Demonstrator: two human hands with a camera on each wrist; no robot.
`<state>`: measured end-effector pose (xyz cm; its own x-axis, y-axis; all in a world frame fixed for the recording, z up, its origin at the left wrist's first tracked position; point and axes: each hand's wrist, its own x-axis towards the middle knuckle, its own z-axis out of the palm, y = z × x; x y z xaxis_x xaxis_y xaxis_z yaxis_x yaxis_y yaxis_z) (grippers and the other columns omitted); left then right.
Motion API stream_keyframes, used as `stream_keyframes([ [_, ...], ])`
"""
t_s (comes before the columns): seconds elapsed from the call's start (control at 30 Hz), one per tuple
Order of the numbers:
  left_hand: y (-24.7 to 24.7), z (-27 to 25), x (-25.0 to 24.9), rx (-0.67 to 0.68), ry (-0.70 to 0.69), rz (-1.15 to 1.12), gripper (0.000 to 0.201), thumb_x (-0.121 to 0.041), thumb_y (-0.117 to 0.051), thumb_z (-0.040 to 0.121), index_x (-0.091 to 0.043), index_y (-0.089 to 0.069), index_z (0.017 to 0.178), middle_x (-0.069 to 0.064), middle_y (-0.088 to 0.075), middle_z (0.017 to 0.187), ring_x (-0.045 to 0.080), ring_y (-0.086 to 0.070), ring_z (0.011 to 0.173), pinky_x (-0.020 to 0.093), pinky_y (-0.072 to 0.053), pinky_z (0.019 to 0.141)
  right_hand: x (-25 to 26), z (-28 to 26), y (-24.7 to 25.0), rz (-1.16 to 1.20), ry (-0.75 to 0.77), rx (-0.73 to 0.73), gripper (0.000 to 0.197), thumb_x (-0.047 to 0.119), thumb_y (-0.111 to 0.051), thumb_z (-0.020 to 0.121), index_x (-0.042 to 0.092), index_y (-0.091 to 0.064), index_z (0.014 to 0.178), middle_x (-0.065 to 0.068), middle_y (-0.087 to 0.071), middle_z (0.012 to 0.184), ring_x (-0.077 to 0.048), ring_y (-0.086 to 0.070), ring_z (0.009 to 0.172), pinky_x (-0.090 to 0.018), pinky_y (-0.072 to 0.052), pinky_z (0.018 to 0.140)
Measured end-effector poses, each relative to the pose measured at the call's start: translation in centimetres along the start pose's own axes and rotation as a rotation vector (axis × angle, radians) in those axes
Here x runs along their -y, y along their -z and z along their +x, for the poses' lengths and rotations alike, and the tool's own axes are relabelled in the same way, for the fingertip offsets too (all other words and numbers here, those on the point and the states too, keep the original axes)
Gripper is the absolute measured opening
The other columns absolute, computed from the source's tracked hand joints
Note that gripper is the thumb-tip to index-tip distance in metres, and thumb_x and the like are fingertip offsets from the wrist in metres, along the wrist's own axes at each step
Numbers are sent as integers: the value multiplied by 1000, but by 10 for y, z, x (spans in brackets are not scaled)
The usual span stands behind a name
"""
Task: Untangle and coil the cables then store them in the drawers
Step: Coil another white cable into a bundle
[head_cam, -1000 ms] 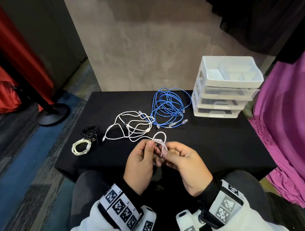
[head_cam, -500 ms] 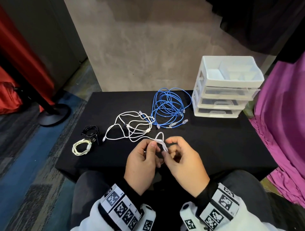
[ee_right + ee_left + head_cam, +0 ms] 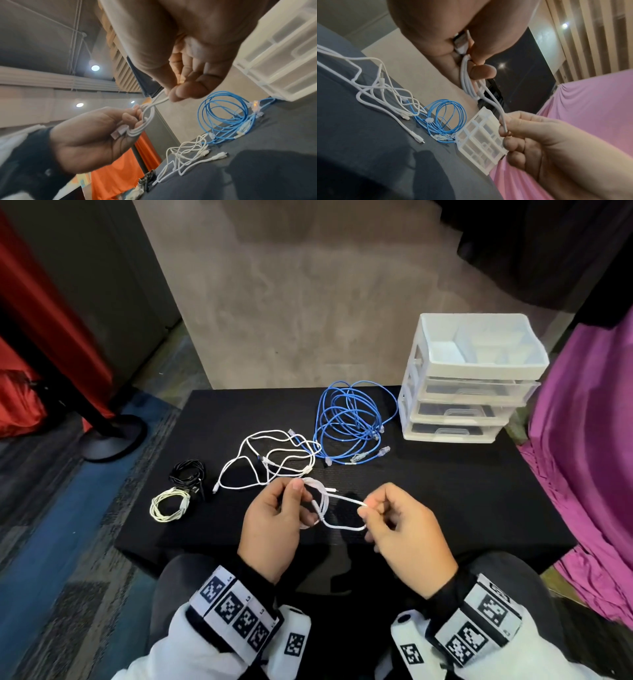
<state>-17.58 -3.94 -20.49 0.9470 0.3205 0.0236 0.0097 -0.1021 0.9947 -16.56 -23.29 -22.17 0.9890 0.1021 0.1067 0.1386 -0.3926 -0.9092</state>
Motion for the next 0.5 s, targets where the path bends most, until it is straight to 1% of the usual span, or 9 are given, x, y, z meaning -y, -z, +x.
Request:
stream_keyframes([
  [0.03,-1,1,-3,-14,-6,-10,31,-24,-52,105,-9,-64,82,1,-64,68,14,-62,57,43,-59,72,-2,0,-2,16,-5,25,17,12,-68,93,24,-61,83,10,-63,65,-18,-61,60,-40,-55,65],
  [0.07,-1,2,-4,-23,-12,-15,30,-25,-52,105,-9,-64,82,1,-64,68,13,-61,58,41,-58,72,-5,-1,-3,1,5,44,19,8,-67,91,24,-61,82,13,-62,66,-12,-58,59,-34,-53,65],
  [0.13,2,4,-4,-17,-11,-9,29,-27,-53,105,-15,-64,81,-3,-61,61,14,-63,61,49,-59,81,-9,-5,-3,-73,26,60,23,5,-66,89,25,-60,79,12,-62,67,-7,-54,60,-23,-46,65],
  [0.2,5,3,-2,-6,9,-21,29,-28,-53,105,-17,-64,80,-5,-59,57,18,-66,65,58,-57,87,-12,-6,0,-118,9,62,23,7,-69,88,26,-60,79,6,-63,68,-9,-55,59,-22,-47,65],
  [0.27,4,0,0,0,46,-85,30,-28,-54,105,-16,-65,80,-4,-58,61,20,-66,66,58,-57,89,-15,-4,0,-100,-58,36,23,7,-70,90,26,-60,80,2,-63,67,-11,-60,58,-27,-51,64],
  [0.33,-3,-4,-2,-12,119,-242,30,-25,-52,105,-13,-65,81,0,-57,71,11,-59,61,49,-62,83,-14,-2,-3,166,-178,-15,26,0,-68,93,21,-62,80,-1,-64,65,-17,-66,60,-35,-56,62],
  [0.37,-8,-6,-4,-15,170,-344,29,-23,-50,105,-10,-63,83,-1,-57,73,8,-54,58,41,-63,78,-11,-1,-6,353,-239,-25,20,-5,-66,94,12,-63,83,-5,-65,68,-19,-69,64,-35,-59,64],
  [0.43,-17,-8,-8,-5,255,-497,29,-21,-47,107,-7,-61,86,-3,-58,69,5,-51,55,31,-63,73,2,-2,-14,695,-330,-18,10,-9,-64,93,0,-62,89,-18,-67,78,-25,-73,77,-35,-63,77],
  [0.5,-26,-9,-10,3,278,-548,28,-22,-46,107,-5,-60,89,-1,-57,66,6,-52,54,30,-62,70,12,-5,-23,914,-356,5,9,-6,-67,90,-3,-62,97,-23,-69,89,-29,-71,89,-41,-60,90],
])
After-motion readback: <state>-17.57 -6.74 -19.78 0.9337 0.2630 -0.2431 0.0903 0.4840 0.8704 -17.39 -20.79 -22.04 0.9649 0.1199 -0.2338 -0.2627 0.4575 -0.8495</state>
